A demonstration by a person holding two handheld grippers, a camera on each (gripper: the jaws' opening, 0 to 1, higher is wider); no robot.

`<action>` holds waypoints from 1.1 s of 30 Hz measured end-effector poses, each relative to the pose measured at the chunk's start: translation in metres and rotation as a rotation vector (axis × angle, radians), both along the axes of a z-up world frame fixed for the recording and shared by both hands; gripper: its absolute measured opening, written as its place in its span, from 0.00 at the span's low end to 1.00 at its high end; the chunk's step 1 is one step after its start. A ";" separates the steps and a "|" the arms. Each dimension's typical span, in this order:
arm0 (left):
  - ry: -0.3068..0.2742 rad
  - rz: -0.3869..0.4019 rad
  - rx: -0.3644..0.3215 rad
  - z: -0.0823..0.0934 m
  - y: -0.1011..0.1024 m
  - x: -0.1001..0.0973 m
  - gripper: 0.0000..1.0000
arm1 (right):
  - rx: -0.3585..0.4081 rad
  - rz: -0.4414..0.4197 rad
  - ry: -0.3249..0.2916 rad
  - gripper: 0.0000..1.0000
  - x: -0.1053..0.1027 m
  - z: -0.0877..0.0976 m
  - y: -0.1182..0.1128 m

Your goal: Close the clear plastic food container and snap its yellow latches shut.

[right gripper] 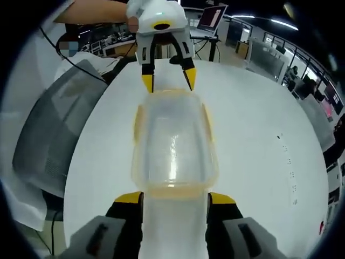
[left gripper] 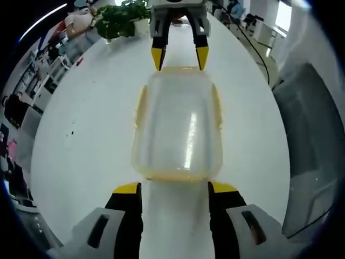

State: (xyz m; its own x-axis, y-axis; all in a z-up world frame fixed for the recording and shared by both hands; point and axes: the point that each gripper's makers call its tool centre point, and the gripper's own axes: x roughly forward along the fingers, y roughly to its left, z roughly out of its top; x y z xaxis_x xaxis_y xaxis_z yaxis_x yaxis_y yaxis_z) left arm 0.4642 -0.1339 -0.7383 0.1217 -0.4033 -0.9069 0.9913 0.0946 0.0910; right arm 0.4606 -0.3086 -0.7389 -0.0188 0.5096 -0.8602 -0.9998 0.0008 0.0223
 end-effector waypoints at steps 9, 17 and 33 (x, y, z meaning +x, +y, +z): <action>0.078 0.153 -0.073 0.009 0.001 -0.004 0.43 | 0.035 -0.068 -0.011 0.44 0.004 0.010 -0.001; 0.117 0.312 -0.186 0.020 -0.008 0.000 0.45 | 0.099 -0.224 0.045 0.43 0.005 0.020 0.008; 0.145 0.724 -0.294 0.017 -0.015 0.009 0.43 | 0.149 -0.602 0.082 0.40 0.019 0.020 0.015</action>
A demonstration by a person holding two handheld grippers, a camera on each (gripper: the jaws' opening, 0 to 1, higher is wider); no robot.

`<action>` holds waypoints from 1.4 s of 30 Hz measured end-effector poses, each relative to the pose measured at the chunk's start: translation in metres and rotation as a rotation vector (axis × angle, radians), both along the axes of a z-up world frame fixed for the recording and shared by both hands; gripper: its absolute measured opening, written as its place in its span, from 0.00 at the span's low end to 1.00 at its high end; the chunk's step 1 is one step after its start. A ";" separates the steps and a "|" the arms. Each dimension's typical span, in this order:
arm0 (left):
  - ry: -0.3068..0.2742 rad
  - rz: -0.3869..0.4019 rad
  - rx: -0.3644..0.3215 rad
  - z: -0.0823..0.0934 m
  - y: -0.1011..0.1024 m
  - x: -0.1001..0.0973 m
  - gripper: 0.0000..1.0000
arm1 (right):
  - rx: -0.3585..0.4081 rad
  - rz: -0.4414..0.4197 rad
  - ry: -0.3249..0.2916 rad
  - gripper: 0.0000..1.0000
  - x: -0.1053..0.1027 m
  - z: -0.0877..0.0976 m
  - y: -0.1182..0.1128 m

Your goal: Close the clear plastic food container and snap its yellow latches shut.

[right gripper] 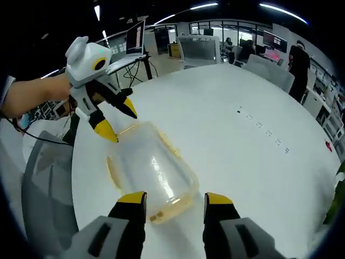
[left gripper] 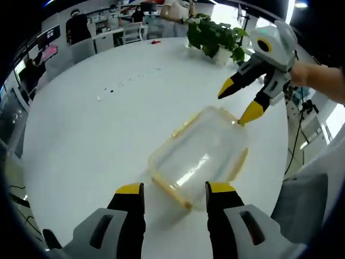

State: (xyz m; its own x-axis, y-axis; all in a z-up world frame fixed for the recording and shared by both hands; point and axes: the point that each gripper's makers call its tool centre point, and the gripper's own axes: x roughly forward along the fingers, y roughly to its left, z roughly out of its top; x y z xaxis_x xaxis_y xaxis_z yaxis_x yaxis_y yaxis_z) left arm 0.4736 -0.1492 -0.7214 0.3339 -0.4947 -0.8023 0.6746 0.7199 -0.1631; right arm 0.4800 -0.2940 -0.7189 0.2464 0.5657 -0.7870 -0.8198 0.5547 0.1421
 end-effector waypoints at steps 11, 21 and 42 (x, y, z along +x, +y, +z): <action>0.087 0.147 -0.064 -0.012 0.004 -0.002 0.43 | 0.054 -0.149 0.065 0.39 -0.006 -0.009 0.003; 0.116 0.186 -0.103 -0.012 0.001 -0.003 0.38 | 0.113 -0.259 0.164 0.38 -0.010 -0.017 0.006; 0.130 0.202 -0.136 -0.019 -0.008 -0.009 0.27 | 0.125 -0.353 0.271 0.28 -0.023 -0.028 0.009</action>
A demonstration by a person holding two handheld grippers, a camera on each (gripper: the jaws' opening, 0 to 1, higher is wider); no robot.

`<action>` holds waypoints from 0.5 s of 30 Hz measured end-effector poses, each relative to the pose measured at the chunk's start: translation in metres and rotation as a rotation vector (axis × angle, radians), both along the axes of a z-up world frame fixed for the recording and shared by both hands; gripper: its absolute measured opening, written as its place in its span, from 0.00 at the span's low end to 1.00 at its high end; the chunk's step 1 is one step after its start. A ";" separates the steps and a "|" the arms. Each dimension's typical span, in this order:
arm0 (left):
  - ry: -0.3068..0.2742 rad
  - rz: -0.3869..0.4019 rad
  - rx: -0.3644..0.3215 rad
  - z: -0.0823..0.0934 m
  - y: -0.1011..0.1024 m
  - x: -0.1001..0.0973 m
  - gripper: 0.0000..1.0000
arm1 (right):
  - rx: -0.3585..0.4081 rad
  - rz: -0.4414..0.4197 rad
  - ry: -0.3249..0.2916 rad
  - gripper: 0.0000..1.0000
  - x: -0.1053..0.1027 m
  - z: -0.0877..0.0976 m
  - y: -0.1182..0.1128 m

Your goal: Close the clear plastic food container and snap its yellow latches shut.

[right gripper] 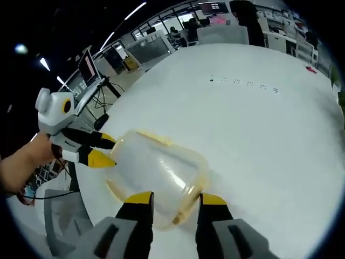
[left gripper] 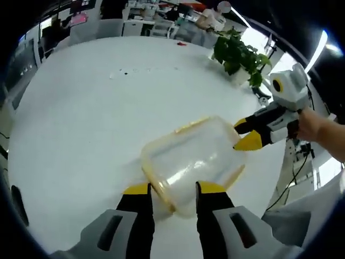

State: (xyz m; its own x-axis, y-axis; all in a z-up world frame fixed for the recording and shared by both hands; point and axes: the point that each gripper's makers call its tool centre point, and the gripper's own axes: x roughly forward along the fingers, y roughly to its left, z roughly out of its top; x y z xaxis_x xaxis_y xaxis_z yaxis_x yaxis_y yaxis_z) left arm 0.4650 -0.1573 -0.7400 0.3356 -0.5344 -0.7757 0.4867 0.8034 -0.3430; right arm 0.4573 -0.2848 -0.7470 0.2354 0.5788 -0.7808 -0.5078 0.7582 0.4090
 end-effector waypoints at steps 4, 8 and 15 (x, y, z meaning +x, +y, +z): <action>-0.009 -0.028 -0.011 0.000 -0.001 0.001 0.28 | 0.014 -0.010 -0.015 0.29 0.002 0.001 -0.001; -0.008 -0.030 -0.007 0.002 0.000 0.002 0.28 | 0.015 -0.016 -0.022 0.29 0.006 0.004 0.000; -0.015 -0.028 -0.005 0.005 0.002 0.001 0.29 | 0.018 -0.018 -0.030 0.31 0.013 0.005 0.001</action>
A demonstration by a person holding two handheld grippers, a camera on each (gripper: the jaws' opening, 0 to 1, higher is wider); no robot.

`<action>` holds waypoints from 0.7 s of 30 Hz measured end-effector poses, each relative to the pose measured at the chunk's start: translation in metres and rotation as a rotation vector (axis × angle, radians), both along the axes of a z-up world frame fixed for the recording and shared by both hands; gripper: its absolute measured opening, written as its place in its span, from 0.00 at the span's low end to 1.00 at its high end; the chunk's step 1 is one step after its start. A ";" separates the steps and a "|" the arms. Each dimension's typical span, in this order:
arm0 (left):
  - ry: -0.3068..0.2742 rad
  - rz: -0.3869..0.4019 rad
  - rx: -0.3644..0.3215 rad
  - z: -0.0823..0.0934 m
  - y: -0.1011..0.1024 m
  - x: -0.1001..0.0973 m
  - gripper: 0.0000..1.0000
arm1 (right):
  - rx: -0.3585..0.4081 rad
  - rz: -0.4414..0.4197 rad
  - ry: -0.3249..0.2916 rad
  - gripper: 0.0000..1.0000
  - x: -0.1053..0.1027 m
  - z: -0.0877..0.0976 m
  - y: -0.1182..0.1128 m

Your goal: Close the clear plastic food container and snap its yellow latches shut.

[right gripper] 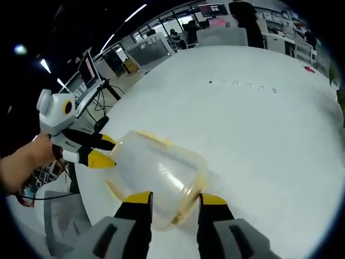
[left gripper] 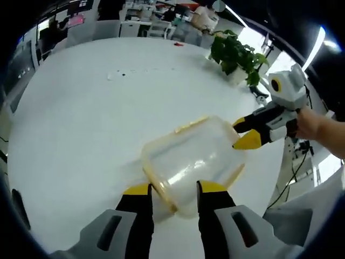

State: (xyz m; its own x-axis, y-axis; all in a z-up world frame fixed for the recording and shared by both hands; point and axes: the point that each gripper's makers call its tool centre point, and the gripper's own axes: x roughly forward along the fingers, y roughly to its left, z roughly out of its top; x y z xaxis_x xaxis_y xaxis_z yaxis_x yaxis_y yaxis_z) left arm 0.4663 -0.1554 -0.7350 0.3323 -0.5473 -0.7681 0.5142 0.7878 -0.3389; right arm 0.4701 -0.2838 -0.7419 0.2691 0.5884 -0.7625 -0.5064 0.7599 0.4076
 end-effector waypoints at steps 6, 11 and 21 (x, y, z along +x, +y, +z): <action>0.004 0.011 -0.011 0.001 0.002 0.002 0.30 | 0.013 -0.005 -0.002 0.32 0.002 0.002 -0.002; 0.007 -0.021 0.004 0.003 0.002 0.000 0.32 | -0.014 0.032 -0.009 0.31 -0.003 0.006 -0.002; -0.040 -0.077 0.071 0.013 0.010 0.004 0.44 | -0.069 0.194 -0.116 0.34 -0.001 0.026 -0.004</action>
State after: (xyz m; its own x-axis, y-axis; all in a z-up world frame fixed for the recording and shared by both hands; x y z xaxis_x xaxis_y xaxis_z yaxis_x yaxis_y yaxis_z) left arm 0.4705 -0.1449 -0.7217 0.3227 -0.5169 -0.7929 0.5860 0.7670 -0.2615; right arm 0.4694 -0.2874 -0.7163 0.2443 0.5855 -0.7730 -0.6863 0.6676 0.2888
